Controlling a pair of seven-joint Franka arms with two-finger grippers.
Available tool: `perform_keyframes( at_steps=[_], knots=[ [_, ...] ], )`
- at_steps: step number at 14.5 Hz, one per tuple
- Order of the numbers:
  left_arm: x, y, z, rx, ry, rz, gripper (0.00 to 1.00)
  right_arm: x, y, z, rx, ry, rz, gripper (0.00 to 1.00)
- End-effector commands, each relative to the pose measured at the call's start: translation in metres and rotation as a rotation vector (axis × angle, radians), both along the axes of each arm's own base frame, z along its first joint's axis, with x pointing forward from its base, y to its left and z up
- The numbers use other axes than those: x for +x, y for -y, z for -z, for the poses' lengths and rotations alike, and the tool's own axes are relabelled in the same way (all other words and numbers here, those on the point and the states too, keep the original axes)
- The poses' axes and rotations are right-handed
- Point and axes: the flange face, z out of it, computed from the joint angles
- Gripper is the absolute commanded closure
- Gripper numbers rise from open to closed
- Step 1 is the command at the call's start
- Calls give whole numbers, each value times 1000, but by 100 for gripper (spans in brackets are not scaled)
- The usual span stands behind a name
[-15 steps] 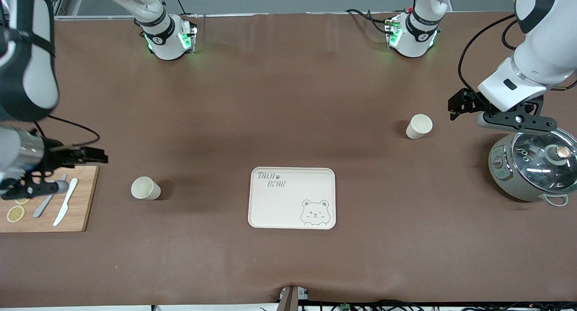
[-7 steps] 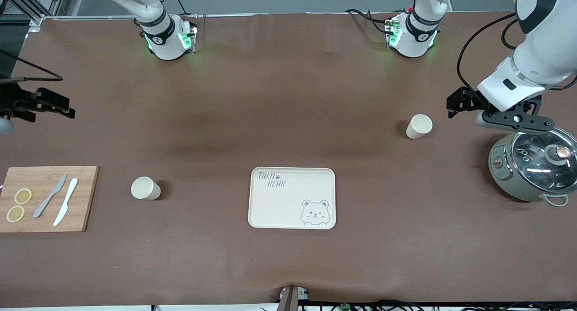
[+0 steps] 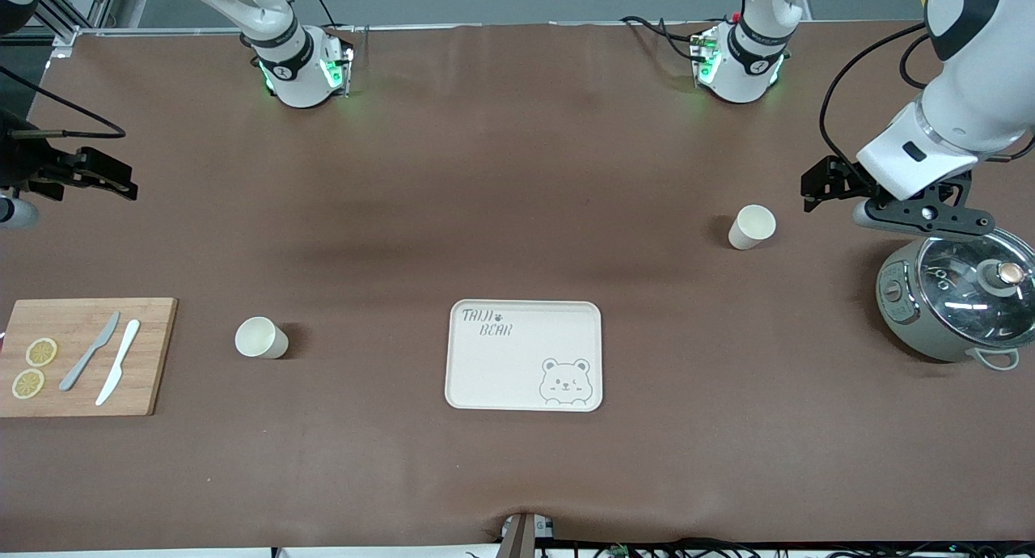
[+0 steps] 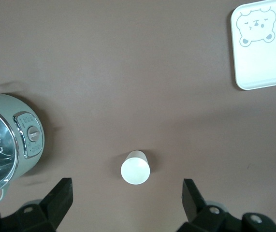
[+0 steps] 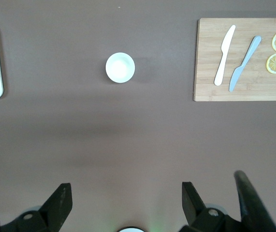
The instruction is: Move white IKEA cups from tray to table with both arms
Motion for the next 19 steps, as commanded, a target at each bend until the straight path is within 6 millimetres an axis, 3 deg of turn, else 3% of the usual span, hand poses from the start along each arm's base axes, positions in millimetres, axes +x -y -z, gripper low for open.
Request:
perform_keyframes(
  at_steps=[1,3,19],
  knots=[
    [1,-3,-6,-17,-8,8,0,-9,7,-14,-13,11,26,0],
    [1,-3,-6,-17,-8,8,0,-9,9,-20,-22,25,29,0],
    [2,-6,-5,-17,-10,3,0,-5,13,-16,-8,32,42,0]
  ],
)
